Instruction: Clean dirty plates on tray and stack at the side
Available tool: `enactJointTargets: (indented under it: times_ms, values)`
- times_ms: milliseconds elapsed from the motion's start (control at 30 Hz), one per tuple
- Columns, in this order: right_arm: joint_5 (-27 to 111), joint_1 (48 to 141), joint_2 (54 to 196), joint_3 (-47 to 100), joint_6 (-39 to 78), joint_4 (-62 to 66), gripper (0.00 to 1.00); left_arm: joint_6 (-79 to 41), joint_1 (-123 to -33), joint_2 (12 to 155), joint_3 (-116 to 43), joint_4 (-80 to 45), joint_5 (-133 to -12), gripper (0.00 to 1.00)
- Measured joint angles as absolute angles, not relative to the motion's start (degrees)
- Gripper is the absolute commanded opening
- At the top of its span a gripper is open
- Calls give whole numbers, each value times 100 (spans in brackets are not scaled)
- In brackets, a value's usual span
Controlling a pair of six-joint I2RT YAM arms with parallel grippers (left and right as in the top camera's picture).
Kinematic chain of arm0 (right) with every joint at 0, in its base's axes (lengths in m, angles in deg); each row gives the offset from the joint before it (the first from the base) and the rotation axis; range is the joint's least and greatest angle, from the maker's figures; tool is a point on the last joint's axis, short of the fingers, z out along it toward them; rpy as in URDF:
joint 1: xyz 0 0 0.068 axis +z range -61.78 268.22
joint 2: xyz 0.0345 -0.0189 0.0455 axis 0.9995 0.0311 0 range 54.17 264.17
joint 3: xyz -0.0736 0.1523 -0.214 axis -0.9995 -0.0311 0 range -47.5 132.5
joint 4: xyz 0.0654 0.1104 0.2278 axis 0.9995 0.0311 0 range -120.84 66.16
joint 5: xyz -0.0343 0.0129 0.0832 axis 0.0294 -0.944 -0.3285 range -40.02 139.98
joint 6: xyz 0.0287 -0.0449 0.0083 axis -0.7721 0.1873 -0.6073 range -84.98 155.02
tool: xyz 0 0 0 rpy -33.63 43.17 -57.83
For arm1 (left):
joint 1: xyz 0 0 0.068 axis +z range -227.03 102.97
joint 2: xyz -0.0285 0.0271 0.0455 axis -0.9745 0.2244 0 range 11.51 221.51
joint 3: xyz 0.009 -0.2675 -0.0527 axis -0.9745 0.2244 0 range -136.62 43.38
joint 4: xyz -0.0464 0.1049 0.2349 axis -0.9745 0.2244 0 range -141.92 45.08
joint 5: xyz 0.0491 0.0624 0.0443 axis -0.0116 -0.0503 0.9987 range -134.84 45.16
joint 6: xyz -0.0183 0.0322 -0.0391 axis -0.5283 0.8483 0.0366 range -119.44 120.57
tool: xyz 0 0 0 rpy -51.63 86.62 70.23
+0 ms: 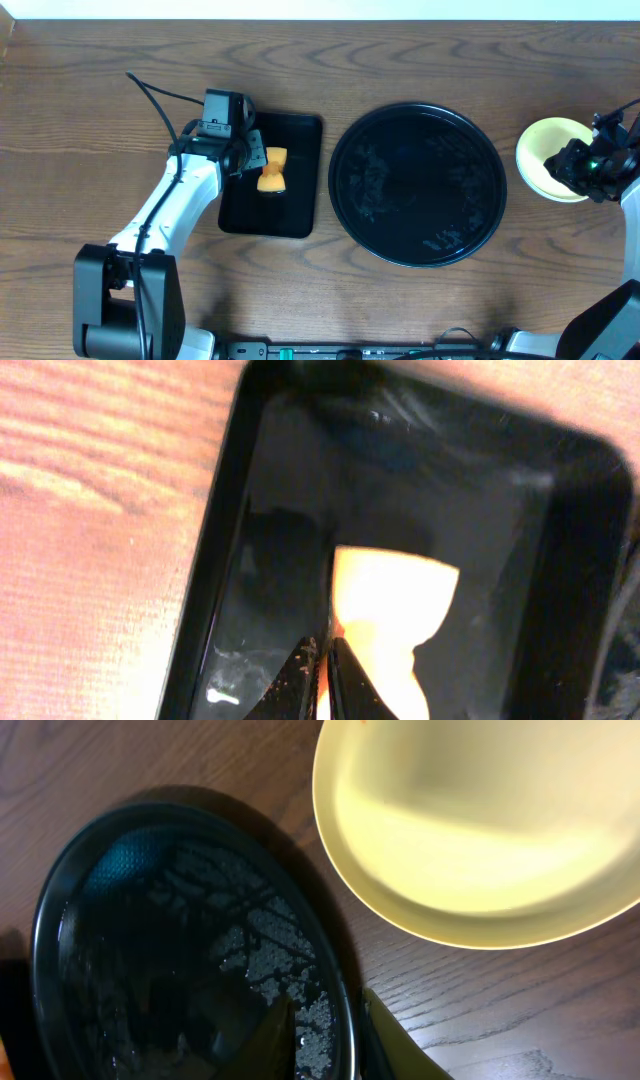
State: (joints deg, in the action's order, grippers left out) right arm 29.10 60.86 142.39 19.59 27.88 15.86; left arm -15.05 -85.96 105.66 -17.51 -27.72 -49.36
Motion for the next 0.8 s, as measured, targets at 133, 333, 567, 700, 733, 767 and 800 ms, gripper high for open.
enactJointTargets:
  times_ms: [133, 333, 567, 700, 733, 767, 800]
  values:
    - [2910, 6086, 14239, 1959, 2788, 1605, 22, -1505, -8791, 10583, -1751, -2542, -4861, 16]
    - [2901, 6089, 14239, 1959, 2847, 1815, 66, -1490, -9090, 10583, -1751, -2179, -4826, 64]
    - [3273, 6379, 14239, 1959, 3039, 2119, 80, -1461, -8965, 10196, -1751, -1618, -4763, 75]
    - [3795, 7020, 14239, 1961, 3057, 2119, 86, -1464, -8681, 9569, -1751, -1167, -4623, 75]
    - [3922, 7190, 14239, 1966, 3072, 2123, 91, -1464, -8596, 9436, -1751, -1012, -4597, 75]
    - [4012, 7367, 14239, 1968, 3083, 2123, 99, -1466, -8506, 9327, -1751, -842, -4577, 75]
    - [4123, 7544, 14239, 1975, 3101, 2149, 99, -1481, -8412, 9243, -1751, -628, -4566, 75]
